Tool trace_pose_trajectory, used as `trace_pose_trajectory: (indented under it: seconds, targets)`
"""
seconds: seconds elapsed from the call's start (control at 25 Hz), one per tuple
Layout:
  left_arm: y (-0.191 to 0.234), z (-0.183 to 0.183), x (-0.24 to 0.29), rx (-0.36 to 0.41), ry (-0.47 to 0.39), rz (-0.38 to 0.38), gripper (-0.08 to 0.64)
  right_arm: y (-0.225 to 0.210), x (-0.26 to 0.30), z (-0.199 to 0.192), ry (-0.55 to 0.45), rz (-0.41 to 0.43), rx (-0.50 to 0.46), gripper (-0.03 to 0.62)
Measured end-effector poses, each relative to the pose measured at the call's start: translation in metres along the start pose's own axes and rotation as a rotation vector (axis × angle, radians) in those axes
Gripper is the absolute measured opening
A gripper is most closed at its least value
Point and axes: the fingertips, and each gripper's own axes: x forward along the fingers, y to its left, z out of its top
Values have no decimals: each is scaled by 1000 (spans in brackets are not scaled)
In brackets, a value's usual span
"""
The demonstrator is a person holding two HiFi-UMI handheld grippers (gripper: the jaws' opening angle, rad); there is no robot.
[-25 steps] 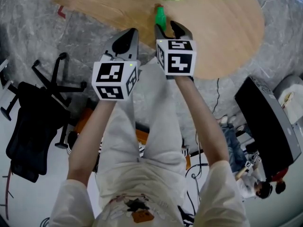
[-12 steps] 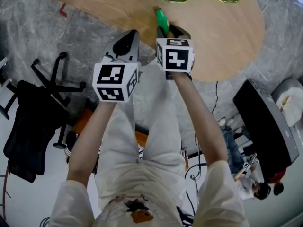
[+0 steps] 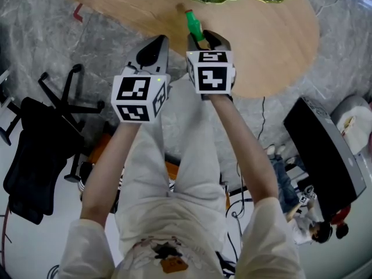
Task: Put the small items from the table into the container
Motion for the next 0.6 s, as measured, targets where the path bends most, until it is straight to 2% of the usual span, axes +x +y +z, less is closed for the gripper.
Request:
trace_pose_trajectory:
  seconds: [0.6]
  targets:
    - [-35,35,-22,14,-35,-24,-5,3,-69,28,-88,28,-10,150]
